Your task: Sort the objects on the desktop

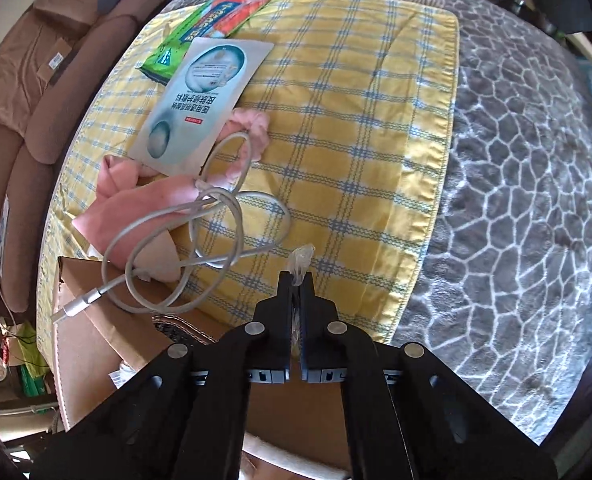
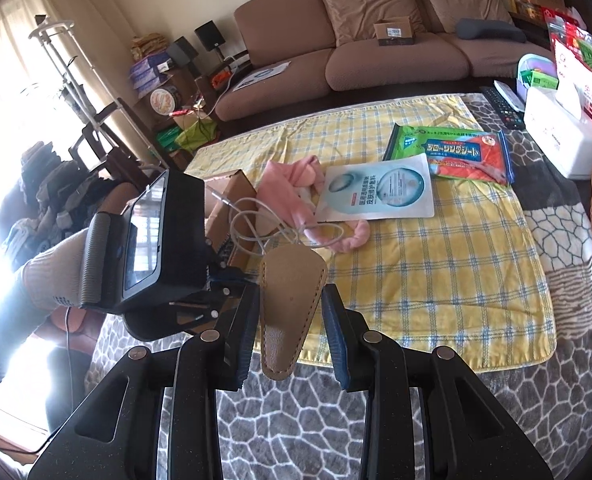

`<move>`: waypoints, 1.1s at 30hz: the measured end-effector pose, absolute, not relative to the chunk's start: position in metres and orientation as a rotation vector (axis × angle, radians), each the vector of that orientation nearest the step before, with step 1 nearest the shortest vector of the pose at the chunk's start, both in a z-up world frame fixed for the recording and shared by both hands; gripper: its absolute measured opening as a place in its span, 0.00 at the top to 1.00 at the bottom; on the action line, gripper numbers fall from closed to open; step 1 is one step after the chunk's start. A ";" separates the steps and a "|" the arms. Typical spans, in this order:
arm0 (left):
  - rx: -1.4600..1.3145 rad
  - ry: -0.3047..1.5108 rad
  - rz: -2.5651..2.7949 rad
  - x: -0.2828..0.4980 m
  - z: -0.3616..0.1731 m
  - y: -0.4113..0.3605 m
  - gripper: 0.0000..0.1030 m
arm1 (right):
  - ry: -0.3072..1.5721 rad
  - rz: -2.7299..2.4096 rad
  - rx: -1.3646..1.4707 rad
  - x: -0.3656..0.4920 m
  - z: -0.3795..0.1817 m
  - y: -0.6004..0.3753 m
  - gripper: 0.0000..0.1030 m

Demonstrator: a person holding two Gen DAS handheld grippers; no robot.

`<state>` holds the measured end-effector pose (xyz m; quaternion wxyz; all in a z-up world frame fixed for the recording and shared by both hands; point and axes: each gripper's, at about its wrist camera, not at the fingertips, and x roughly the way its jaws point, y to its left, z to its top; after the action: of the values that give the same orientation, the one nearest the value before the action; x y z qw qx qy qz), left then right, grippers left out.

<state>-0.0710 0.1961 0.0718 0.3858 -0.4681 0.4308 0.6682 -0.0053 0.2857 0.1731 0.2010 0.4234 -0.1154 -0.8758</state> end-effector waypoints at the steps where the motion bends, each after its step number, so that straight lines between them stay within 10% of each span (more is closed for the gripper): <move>1: -1.182 1.083 1.714 -0.069 0.076 0.195 0.97 | -0.323 -2.445 1.184 -0.006 0.173 0.284 0.69; 15: -1.168 0.486 2.013 -0.091 0.210 0.033 0.97 | -0.204 -2.365 1.105 -0.016 0.220 0.198 0.69; 33: -1.407 0.069 1.923 -0.123 0.129 -0.080 0.97 | 0.290 -2.213 1.515 -0.110 0.103 0.020 0.68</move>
<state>-0.1227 -0.0797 0.1295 0.3699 -0.5482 0.0268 0.7496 -0.1102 0.0198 0.1031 0.2204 0.5478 0.1047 -0.8003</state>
